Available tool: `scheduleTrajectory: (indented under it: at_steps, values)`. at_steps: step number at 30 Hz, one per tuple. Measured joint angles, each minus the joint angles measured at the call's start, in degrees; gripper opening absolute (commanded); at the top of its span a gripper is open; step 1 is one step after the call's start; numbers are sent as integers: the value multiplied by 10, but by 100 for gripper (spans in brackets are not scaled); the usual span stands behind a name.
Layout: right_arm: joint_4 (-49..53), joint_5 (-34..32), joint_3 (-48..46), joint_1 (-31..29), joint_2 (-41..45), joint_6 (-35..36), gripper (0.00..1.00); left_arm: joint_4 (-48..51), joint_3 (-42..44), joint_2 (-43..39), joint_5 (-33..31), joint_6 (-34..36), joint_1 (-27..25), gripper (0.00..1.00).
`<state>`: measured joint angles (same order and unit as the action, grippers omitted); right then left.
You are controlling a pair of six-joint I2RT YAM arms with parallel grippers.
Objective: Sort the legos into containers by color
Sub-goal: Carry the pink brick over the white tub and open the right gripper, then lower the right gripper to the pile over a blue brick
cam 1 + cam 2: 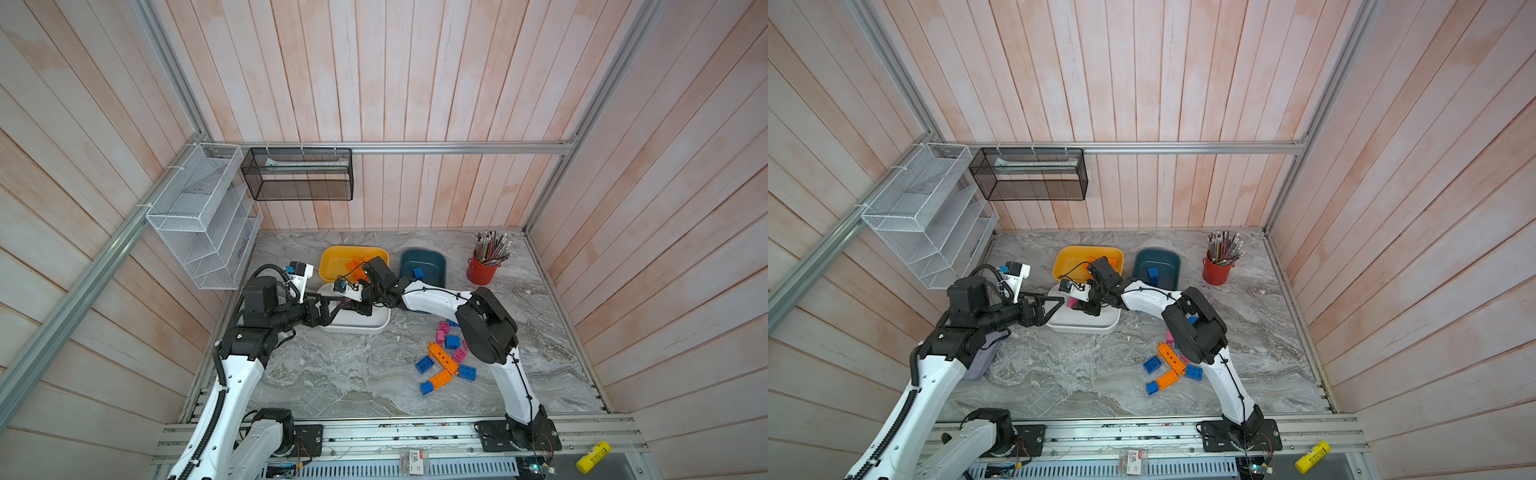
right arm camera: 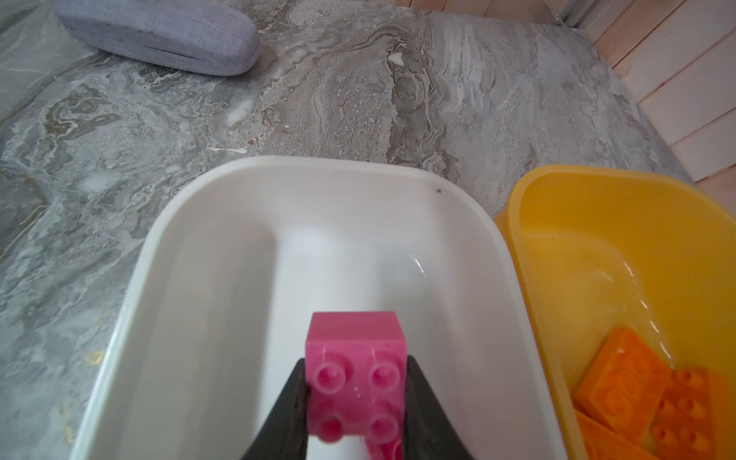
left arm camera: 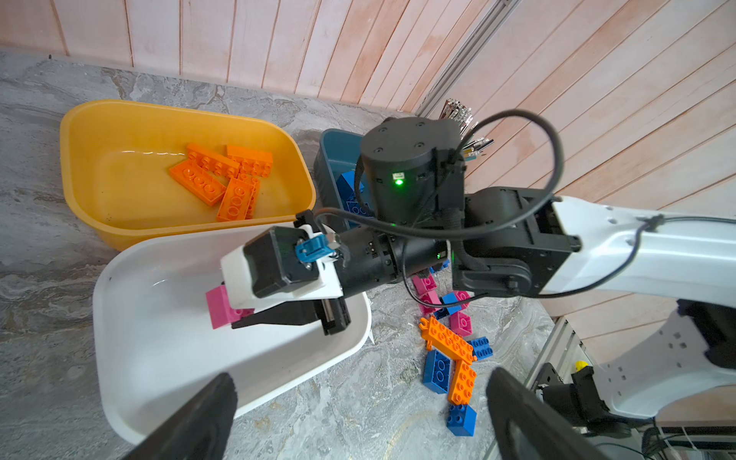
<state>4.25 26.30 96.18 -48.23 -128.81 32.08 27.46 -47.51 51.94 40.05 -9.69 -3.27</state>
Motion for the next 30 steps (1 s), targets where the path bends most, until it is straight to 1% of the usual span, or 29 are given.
scheduleTrajectory:
  at_steps: [1, 4, 7, 9, 11, 15, 20, 22, 26, 30]
  values:
    - [0, -3, 8, 0, -8, -4, 49, 0, 0, 0, 0, 0, 0, 100]
    - [0, -13, 13, 0, -14, -8, 58, 0, 0, 0, 0, 0, 2, 100]
    - [0, -14, 7, 4, -7, -10, 61, 0, 0, 1, 2, 0, 2, 100]
    - [0, -13, -18, 10, 17, -11, 62, 0, 0, 1, 3, 0, 2, 100]
    - [2, -10, -63, 18, 61, -13, 62, -1, 0, 2, 6, 0, 2, 100]
    - [14, -8, -175, 44, 202, -10, 63, -14, 7, 9, 23, -5, 2, 100]
    - [45, -14, -300, 57, 377, 25, 64, -35, 17, 28, 50, -14, 2, 100]
    - [59, -34, -357, 54, 441, 43, 65, -47, 17, 36, 63, -18, 2, 100]
    - [101, -88, -447, 48, 527, 66, 68, -84, 29, 43, 83, -34, 1, 100]
    - [156, -131, -489, 35, 562, 71, 69, -110, 40, 57, 95, -49, -6, 100]
